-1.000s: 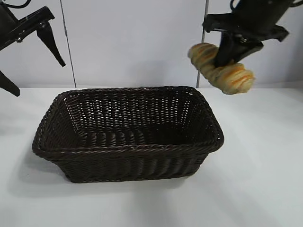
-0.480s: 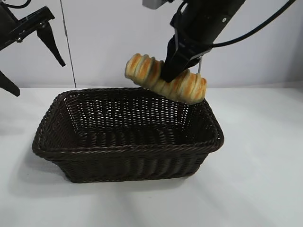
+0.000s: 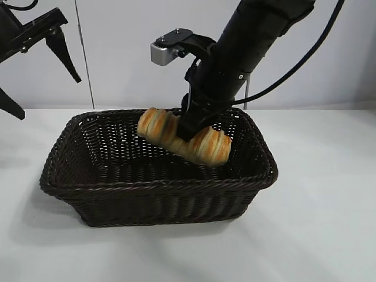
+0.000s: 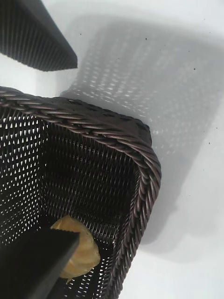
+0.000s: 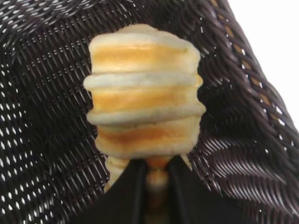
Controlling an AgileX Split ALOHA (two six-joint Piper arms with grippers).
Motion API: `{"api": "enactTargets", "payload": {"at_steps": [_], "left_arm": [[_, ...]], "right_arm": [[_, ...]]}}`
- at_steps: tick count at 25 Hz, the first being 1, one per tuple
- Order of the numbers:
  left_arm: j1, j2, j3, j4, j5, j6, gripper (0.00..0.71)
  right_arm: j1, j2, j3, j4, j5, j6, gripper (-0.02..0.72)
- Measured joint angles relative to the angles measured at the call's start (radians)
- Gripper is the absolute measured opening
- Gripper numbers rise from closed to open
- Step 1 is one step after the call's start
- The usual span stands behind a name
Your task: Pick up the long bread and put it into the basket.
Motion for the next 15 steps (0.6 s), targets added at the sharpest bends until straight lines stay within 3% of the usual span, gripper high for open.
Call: {"api": "enactTargets", "payload": {"at_steps": [3,6,9,12,15], "left_arm": [[0.000,0.000,0.000,0.000,0.001,0.000,0.661],[0.000,0.000,0.000,0.000,0.002,0.000,0.661],[0.000,0.000,0.000,0.000,0.002,0.000,0.661],[0.000,0.000,0.000,0.000,0.003,0.000,0.661],[0.000,0.000,0.000,0.000,0.006,0.000,0.661]], "right_arm": [[-0.017,-0.040,-0.048,-0.023,0.068,0.247,0.687],[-0.064,-0.080,-0.091,-0.071,0.142,0.559,0.691],[-0.125,-0.102,-0.113,-0.128,0.221,0.798,0.693],[-0.184,-0.103,-0.115,-0.159,0.288,0.894,0.694],[-0.224,-0.103,-0.115,-0.162,0.334,0.916,0.694]]}}
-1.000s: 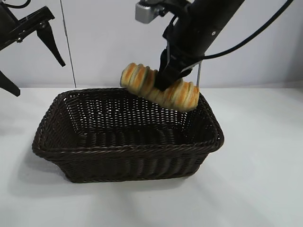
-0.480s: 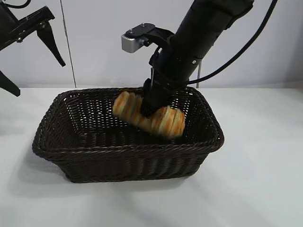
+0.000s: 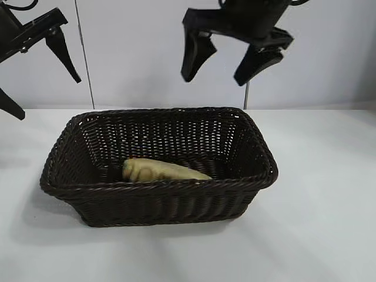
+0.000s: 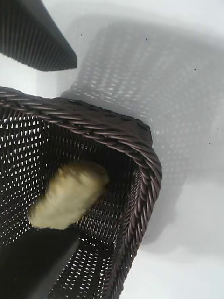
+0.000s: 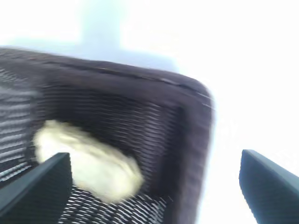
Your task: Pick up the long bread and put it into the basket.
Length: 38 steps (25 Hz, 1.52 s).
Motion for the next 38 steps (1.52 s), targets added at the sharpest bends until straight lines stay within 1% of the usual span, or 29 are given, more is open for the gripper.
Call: {"api": "enactTargets", "payload": {"at_steps": [6,10,23,26,30,38], "left_arm": [[0.000,0.000,0.000,0.000,0.008,0.000,0.661],[0.000,0.000,0.000,0.000,0.010,0.000,0.661],[0.000,0.000,0.000,0.000,0.010,0.000,0.661],[0.000,0.000,0.000,-0.020,0.010,-0.001,0.661],[0.000,0.000,0.000,-0.081,0.010,-0.001,0.661],[0.000,0.000,0.000,-0.118,0.010,-0.001,0.661]], "right_arm": [[-0.026,-0.006,0.000,0.000,0.047,0.004,0.694],[-0.026,-0.010,0.000,0.000,0.048,0.024,0.694],[-0.027,-0.010,0.000,-0.001,0.048,0.029,0.695],[-0.027,-0.010,0.000,-0.001,0.048,0.029,0.695],[-0.027,-0.010,0.000,-0.003,0.048,0.030,0.695],[-0.027,-0.010,0.000,-0.003,0.048,0.030,0.695]]}}
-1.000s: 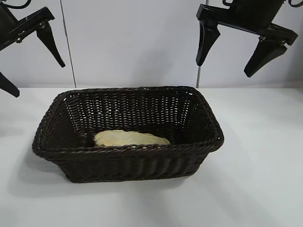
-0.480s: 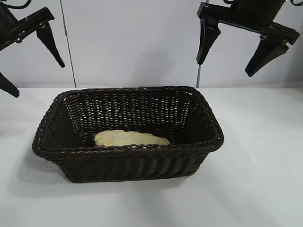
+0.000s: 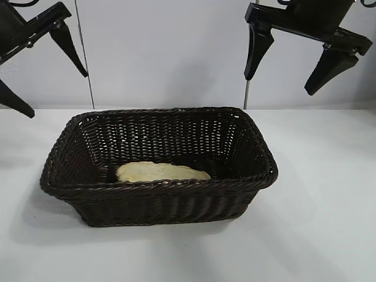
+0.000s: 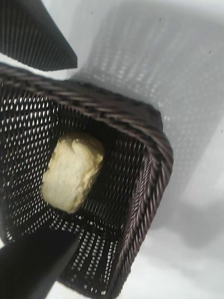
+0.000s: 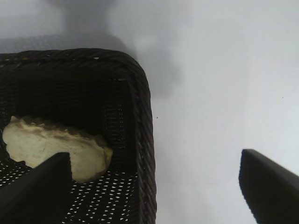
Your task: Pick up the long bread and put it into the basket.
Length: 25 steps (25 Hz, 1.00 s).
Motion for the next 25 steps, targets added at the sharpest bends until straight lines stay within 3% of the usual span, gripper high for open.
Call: {"api": "enactTargets", "payload": {"at_steps": [25], "left_arm": [[0.000,0.000,0.000,-0.049,-0.007,0.000,0.661]], "right_arm": [[-0.001,0.000,0.000,0.000,-0.001,0.000,0.695]]}}
